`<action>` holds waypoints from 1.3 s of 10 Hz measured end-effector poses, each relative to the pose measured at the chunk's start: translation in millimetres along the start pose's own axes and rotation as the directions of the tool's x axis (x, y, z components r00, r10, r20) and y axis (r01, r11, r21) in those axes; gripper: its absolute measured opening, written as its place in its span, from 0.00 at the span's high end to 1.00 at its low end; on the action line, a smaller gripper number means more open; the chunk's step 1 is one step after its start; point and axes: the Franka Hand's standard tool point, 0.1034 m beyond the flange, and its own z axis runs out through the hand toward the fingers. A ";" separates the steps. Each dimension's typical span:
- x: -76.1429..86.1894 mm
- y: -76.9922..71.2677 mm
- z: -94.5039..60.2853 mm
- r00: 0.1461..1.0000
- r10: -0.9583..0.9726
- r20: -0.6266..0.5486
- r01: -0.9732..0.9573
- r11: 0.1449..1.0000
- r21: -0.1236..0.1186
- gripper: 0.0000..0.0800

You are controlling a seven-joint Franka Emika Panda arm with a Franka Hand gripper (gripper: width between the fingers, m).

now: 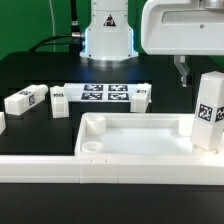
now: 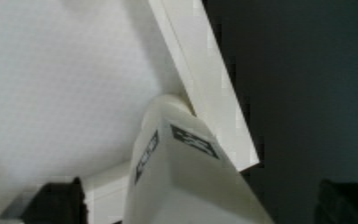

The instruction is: Assemble desk

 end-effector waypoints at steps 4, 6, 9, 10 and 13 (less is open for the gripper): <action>0.1 0.1 0.5 0.903 -0.430 0.002 0.430 0.902 -0.037 0.19; 1.2 1.5 1.4 0.800 -0.600 0.011 0.600 0.799 -0.038 0.19; 3.5 -0.2 1.5 0.651 -0.759 0.010 0.758 0.649 -0.061 0.19; 3.6 0.1 1.5 0.653 -0.757 0.010 0.756 0.652 -0.061 0.31; 4.2 1.6 1.5 0.654 -0.756 0.011 0.755 0.653 -0.062 0.64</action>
Offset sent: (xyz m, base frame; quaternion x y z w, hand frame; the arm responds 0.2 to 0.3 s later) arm 0.0071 -0.0002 0.0012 -0.0302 0.0170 -0.2960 0.9546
